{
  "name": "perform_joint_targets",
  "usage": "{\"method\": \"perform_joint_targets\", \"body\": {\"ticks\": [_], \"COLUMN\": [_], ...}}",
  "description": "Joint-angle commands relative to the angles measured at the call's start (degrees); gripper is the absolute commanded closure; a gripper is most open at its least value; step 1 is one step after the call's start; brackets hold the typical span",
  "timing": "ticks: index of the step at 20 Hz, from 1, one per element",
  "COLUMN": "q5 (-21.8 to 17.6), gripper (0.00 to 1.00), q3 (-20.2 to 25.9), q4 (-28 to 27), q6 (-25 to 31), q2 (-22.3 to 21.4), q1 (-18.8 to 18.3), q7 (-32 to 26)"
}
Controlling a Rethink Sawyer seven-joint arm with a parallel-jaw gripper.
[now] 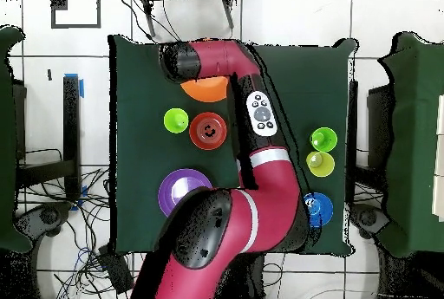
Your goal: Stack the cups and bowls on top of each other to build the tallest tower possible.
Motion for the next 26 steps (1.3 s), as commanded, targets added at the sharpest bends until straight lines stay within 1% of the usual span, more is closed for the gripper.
{"method": "perform_joint_targets", "body": {"ticks": [1, 8, 10, 15, 18, 26], "q5": [-0.4, 0.0, 1.1, 3.8, 4.9, 8.2], "gripper": [1.00, 1.00, 1.00, 1.00, 1.00, 1.00], "q3": [-2.3, -2.3, -2.8, -5.5, -6.3, -8.1], "q4": [-3.1, -4.6, -2.8, 4.7, 7.3, 11.7], "q6": [2.3, 3.6, 4.9, 6.9, 5.8, 4.1], "q2": [2.4, 3.4, 2.5, -1.9, -2.8, -3.3], "q1": [0.5, 0.7, 0.7, 1.1, 1.2, 1.3], "q7": [-2.3, -2.7, -1.6, 3.8, 4.8, 5.4]}}
